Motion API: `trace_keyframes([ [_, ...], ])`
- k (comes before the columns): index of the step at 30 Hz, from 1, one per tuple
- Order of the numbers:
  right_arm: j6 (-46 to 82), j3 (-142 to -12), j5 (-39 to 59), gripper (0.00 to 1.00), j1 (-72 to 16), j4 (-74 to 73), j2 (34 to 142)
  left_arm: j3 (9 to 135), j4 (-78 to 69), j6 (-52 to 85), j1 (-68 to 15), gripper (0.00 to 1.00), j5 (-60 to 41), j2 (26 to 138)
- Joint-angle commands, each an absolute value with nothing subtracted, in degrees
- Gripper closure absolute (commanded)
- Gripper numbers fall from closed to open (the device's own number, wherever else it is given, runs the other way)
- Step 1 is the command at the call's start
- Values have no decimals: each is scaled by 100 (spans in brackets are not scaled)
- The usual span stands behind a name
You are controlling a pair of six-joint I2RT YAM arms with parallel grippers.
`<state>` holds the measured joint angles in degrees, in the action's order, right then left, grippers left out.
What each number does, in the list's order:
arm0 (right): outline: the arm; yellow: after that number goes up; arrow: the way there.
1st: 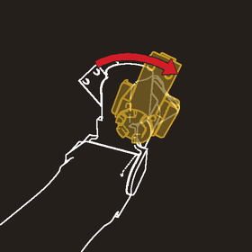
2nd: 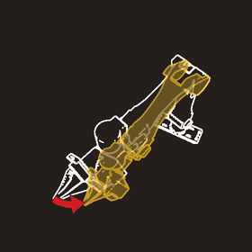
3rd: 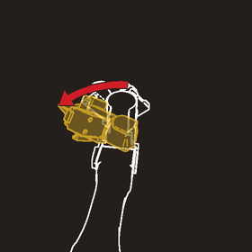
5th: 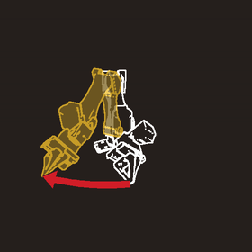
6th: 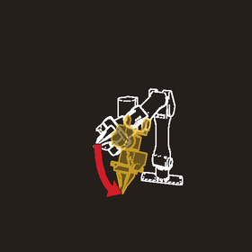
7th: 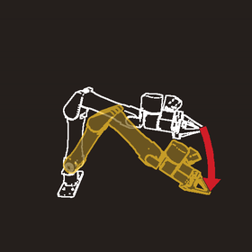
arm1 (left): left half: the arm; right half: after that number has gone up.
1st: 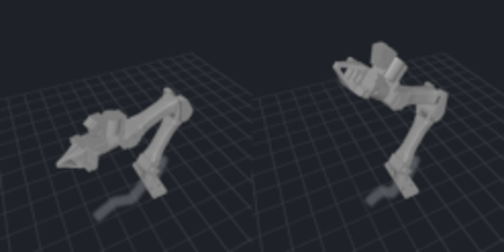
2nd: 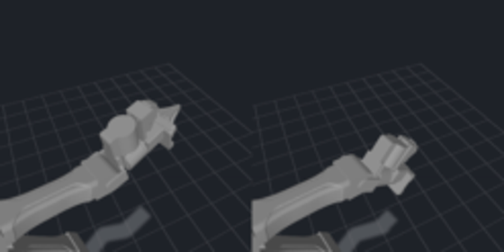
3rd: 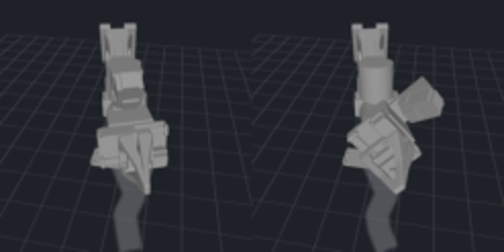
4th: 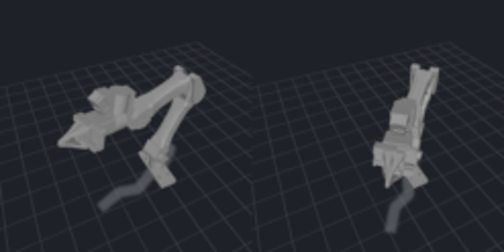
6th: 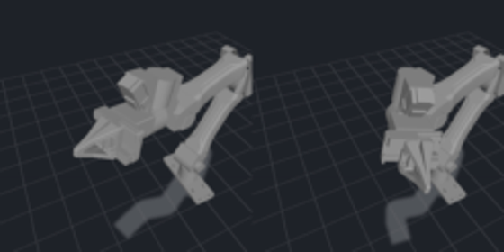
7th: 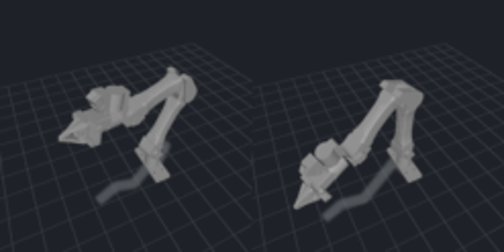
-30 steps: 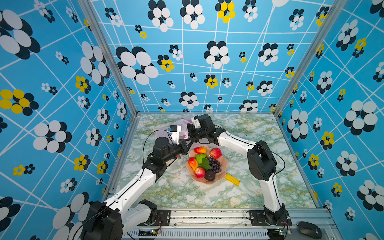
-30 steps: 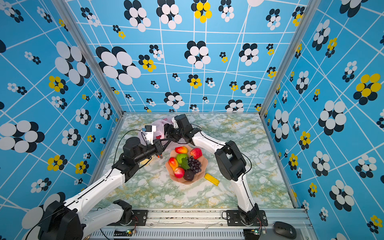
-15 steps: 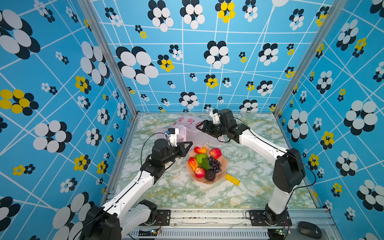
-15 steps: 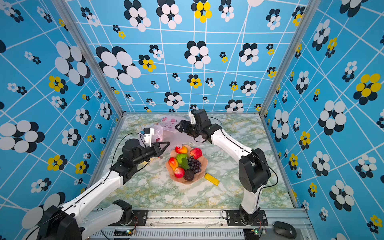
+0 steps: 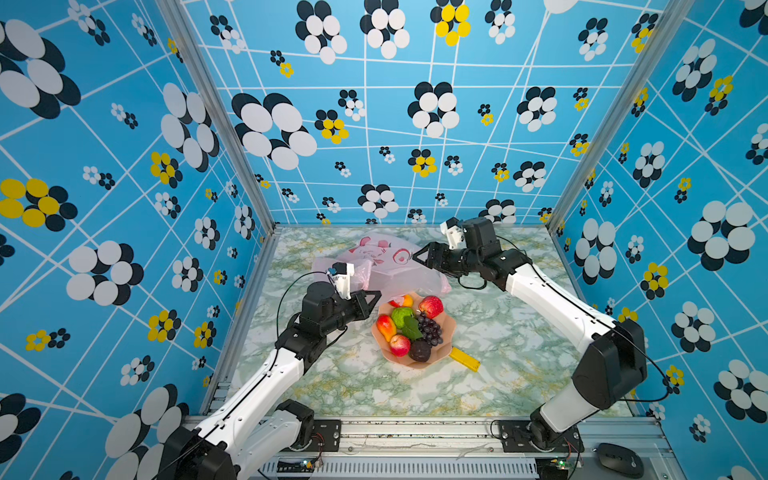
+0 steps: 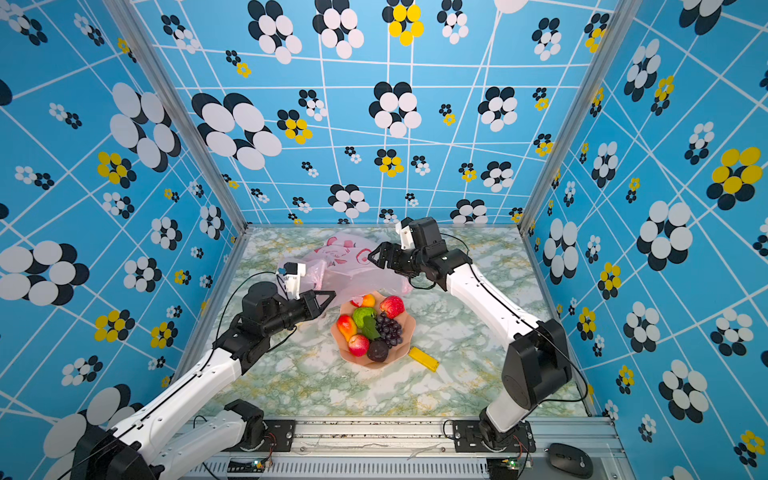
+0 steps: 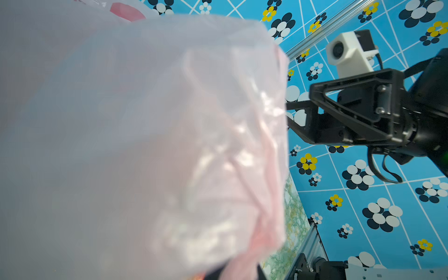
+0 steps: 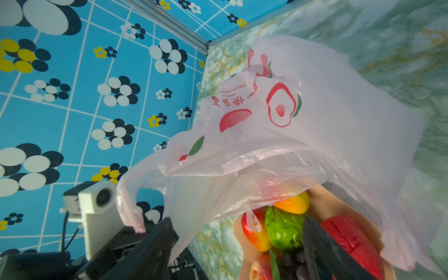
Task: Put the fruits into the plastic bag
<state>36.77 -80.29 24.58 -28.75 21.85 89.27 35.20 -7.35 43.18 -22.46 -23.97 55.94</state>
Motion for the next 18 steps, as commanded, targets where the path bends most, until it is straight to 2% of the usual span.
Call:
trace_keyframes([
  [1,3219,-7744,2605,15,-2925,3161,8433,3429,-709,4377,-2250,100,-2301,5529],
  [6,2543,-7540,1633,13,-3344,4586,8171,3384,-708,4351,-2359,100,-2273,5546],
  [13,2002,-7360,944,11,-3506,4618,8561,3424,-673,4403,-2406,100,-2193,5545],
  [18,1645,-7551,920,11,-3515,4527,9210,3505,-605,4430,-2426,100,-2171,5495],
])
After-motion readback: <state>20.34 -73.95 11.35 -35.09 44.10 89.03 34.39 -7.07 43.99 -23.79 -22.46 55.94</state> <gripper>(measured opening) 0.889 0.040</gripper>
